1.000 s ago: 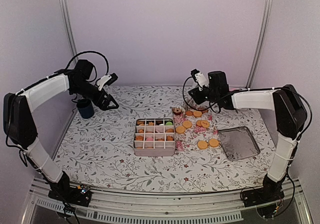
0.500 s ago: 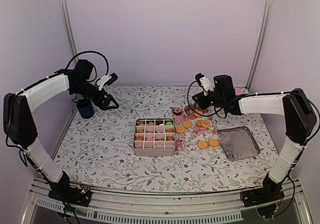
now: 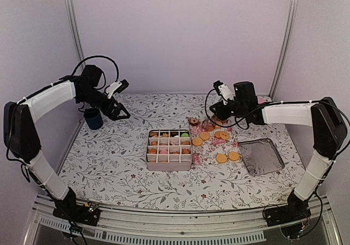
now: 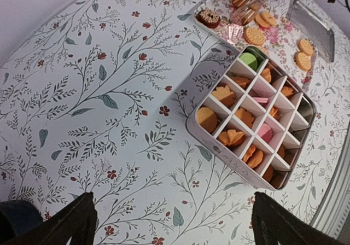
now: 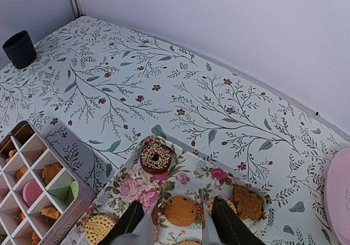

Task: Pack the cookies
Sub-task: Pick up the fake cookies from the plate.

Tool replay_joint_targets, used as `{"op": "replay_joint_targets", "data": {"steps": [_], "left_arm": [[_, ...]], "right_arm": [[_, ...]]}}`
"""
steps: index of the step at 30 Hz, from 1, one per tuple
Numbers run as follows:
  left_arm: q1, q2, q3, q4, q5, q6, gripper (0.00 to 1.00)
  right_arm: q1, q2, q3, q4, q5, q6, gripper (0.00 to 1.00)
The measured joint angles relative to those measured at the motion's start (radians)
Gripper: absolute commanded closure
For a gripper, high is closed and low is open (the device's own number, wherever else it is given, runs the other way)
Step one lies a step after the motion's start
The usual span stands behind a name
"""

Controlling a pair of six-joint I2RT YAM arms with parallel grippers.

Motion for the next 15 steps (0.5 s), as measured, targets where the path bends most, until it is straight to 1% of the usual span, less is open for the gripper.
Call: {"op": "replay_joint_targets", "data": {"steps": [7, 15], "left_arm": [[0.0, 0.0, 0.0, 0.0, 0.0, 0.0, 0.01], [0.0, 0.0, 0.0, 0.0, 0.0, 0.0, 0.01]], "right_arm": [[0.0, 0.0, -0.002, -0.009, 0.0, -0.001, 0.58], [0.002, 0.0, -0.003, -0.01, -0.001, -0.003, 0.7]]}}
